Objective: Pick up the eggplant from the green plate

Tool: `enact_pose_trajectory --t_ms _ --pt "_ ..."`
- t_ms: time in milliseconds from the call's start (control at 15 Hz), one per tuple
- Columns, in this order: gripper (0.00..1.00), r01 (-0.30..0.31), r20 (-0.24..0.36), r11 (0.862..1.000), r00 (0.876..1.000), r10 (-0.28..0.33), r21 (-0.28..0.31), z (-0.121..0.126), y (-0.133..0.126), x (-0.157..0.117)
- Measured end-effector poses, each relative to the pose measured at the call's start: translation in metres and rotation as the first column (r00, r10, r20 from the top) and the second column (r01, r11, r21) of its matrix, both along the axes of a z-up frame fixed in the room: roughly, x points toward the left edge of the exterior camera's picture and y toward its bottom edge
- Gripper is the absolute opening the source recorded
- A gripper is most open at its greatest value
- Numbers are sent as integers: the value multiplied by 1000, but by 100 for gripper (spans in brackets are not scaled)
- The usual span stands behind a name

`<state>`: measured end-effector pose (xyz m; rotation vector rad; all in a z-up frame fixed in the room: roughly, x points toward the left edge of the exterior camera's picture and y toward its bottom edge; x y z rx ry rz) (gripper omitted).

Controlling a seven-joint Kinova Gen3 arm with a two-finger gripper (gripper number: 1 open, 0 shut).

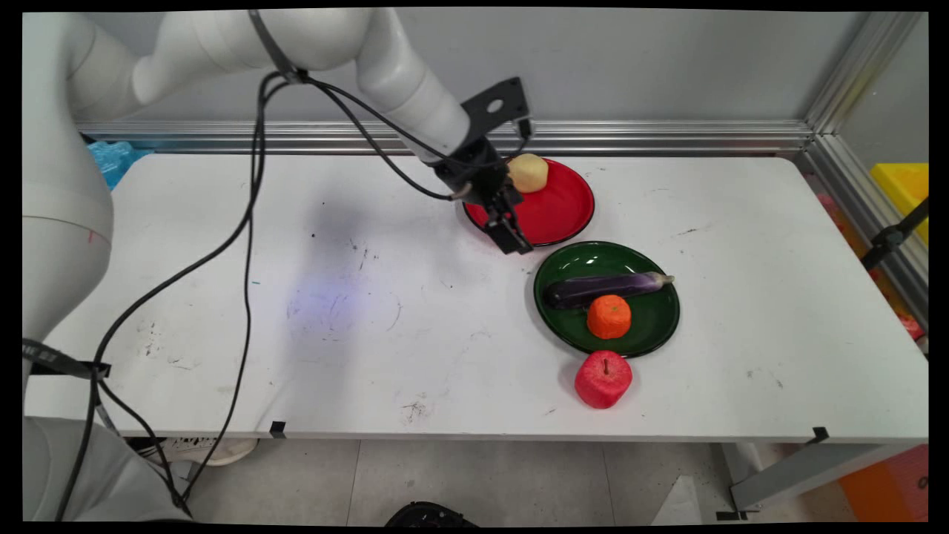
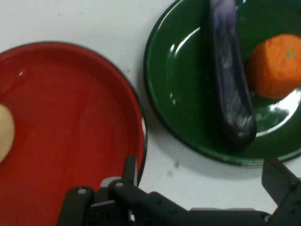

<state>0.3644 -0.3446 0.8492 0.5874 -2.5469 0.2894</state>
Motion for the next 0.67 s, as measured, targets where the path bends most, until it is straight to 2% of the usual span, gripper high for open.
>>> enact_pose_trajectory --t_ms 267,667 --pt "100 -13 -29 1000 999 13 1 -15 0 -27" --pt "100 -30 -50 1000 998 30 -5 -41 0 -50"
